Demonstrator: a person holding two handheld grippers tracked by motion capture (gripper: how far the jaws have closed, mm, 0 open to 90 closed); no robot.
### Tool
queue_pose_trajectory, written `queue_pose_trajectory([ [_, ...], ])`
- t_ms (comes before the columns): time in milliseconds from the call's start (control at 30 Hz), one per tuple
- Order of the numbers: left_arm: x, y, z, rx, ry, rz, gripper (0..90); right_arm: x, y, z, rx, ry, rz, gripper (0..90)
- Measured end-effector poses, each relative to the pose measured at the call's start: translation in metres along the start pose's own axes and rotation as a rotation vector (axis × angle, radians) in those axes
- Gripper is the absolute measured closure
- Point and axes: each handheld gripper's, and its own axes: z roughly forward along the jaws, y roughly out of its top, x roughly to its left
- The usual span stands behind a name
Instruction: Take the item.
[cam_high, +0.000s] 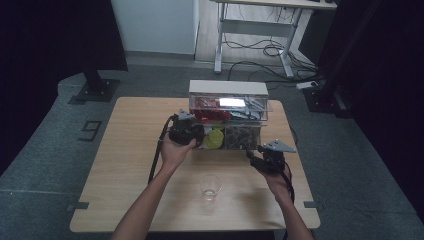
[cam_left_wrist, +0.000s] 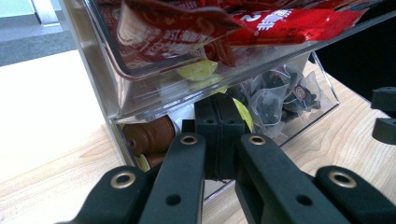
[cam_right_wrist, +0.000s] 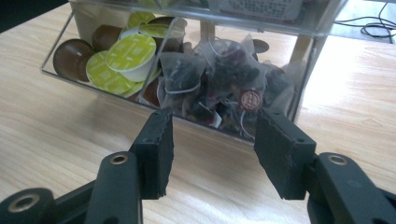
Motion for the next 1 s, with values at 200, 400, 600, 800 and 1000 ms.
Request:
queue_pose_trajectory([
  [200,0.0,0.001,-0.001,0.004,-0.005,-0.009,90.0,0.004,0.005,0.008,-0.008,0.008,-0.015,49.3],
  [400,-0.003,0.003,-0.001,0.005,-0.002,-0.005,90.0,0.01,0.013,0.014,-0.009,0.009,-0.052,50.1],
  [600,-0.005,0.004,0.0,0.01,-0.005,-0.005,90.0,0.012,0.02,0.021,-0.001,0.011,-0.062,50.4],
  [800,-0.005,0.004,0.001,0.008,-0.014,-0.008,90.0,0.013,0.023,0.027,0.0,0.022,-0.052,50.6],
  [1000,-0.005,0.004,0.0,0.007,-0.013,-0.005,90.0,0.012,0.024,0.035,-0.001,0.022,-0.022,54.8],
])
